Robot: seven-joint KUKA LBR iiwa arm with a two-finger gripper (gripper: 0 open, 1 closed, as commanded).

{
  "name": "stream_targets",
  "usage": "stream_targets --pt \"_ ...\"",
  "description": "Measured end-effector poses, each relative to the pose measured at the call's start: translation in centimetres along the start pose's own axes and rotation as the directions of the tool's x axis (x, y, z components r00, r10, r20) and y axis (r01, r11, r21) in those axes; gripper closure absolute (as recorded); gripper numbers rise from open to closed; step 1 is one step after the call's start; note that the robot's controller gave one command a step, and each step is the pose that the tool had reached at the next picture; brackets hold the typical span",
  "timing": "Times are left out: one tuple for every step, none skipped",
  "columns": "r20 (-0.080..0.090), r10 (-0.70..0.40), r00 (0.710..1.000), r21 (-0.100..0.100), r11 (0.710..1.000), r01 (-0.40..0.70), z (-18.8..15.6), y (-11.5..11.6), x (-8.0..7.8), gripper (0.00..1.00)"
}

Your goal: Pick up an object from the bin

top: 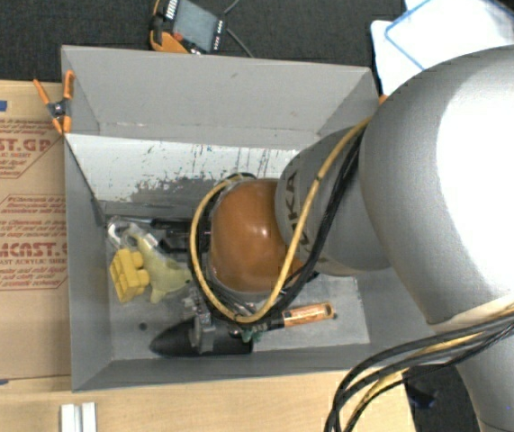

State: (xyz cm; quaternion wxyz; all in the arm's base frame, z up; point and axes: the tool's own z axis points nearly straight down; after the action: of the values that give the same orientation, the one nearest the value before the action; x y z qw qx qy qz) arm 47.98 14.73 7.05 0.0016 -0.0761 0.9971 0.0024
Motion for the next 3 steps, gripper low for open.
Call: stream_targets --pt "0.0 0.0 1.0 0.0 1.0 0.0 0.0 0.0 0.0 1.0" --pt "0.001 0.0 1.0 -0.001 1.0 0.0 -6.4 0.1 0.0 1.0" --pt "-0.001 0.0 1.0 0.0 1.0 0.0 -6.3 0.1 0.0 1.0"
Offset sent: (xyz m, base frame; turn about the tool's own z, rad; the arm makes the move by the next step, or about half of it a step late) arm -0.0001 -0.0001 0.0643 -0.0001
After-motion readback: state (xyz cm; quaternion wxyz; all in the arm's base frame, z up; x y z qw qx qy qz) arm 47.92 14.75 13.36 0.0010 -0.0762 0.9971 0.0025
